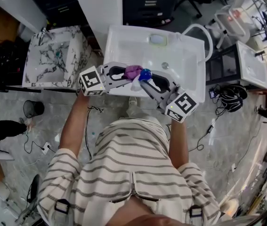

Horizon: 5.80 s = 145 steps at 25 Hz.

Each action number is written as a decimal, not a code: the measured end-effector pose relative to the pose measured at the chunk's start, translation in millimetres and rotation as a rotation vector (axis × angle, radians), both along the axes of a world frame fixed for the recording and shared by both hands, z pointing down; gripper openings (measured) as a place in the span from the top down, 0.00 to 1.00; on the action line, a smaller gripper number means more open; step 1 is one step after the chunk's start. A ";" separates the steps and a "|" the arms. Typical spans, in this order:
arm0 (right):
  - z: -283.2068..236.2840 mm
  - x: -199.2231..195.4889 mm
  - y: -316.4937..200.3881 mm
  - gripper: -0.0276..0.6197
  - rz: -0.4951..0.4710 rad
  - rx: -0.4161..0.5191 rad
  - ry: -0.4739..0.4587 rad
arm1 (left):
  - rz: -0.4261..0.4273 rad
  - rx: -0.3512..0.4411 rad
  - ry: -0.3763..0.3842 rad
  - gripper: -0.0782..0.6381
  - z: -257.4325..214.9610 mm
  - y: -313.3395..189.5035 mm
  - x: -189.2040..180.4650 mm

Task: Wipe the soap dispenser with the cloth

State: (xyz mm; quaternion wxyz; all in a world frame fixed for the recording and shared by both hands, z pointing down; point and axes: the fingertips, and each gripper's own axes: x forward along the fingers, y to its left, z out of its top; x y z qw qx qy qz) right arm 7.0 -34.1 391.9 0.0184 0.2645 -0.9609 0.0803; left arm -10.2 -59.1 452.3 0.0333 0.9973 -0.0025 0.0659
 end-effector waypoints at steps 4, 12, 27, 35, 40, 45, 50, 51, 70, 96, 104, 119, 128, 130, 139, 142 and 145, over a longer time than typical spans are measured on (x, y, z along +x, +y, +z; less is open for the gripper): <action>-2.2 -6.3 6.4 0.75 -0.036 0.000 -0.006 | 0.031 -0.069 0.004 0.73 8.1 3.7 -0.4; -9.2 -6.3 9.1 0.75 -0.066 -0.017 -0.059 | 0.080 -0.130 -0.015 0.73 18.0 8.0 2.4; -13.9 4.9 5.7 0.75 -0.036 -0.042 -0.140 | 0.060 -0.199 -0.049 0.73 41.3 19.4 -10.9; -6.9 9.3 -6.4 0.75 0.033 -0.070 -0.120 | -0.019 -0.240 0.026 0.73 35.4 23.6 -29.3; -2.5 11.1 -14.3 0.75 0.095 -0.058 -0.078 | -0.086 -0.208 0.057 0.73 25.5 20.3 -33.5; -0.3 15.1 -20.4 0.75 0.161 -0.038 -0.043 | -0.190 -0.175 0.100 0.73 8.7 14.4 -32.2; 1.4 21.2 -26.8 0.75 0.228 -0.026 -0.029 | -0.268 -0.146 0.109 0.73 -3.7 8.6 -29.9; 2.7 21.4 -28.3 0.75 0.238 -0.026 -0.023 | -0.282 -0.136 0.100 0.73 -4.4 7.7 -29.9; 33.0 37.3 -94.1 0.75 0.450 -0.052 0.033 | -0.619 -0.025 0.047 0.73 -16.3 -34.1 -31.8; 176.0 60.6 -318.3 0.75 0.560 -0.131 0.166 | -0.769 -0.176 -0.074 0.73 41.3 -143.4 -15.9; 198.5 56.4 -349.5 0.75 0.555 -0.098 0.230 | -0.769 -0.224 -0.082 0.73 59.2 -155.1 -8.1; 222.2 49.0 -343.1 0.64 0.512 -0.135 0.238 | -0.756 -0.256 -0.078 0.73 68.0 -151.3 -6.2; 206.7 53.1 -321.7 0.62 0.540 -0.130 0.237 | -0.747 -0.247 -0.059 0.73 61.9 -135.1 -6.5; 197.3 52.9 -311.1 0.65 0.543 -0.119 0.226 | -0.754 -0.236 -0.056 0.73 58.0 -129.9 -8.4; 144.6 51.1 -245.6 0.79 0.562 -0.079 0.145 | -0.833 -0.192 -0.033 0.73 37.9 -95.3 -22.2; 125.5 51.7 -218.7 0.87 0.565 -0.064 0.118 | -0.855 -0.177 -0.013 0.73 28.8 -82.9 -24.2; 113.5 50.8 -191.2 0.91 0.566 -0.074 0.083 | -0.865 -0.163 0.001 0.73 22.4 -68.6 -26.4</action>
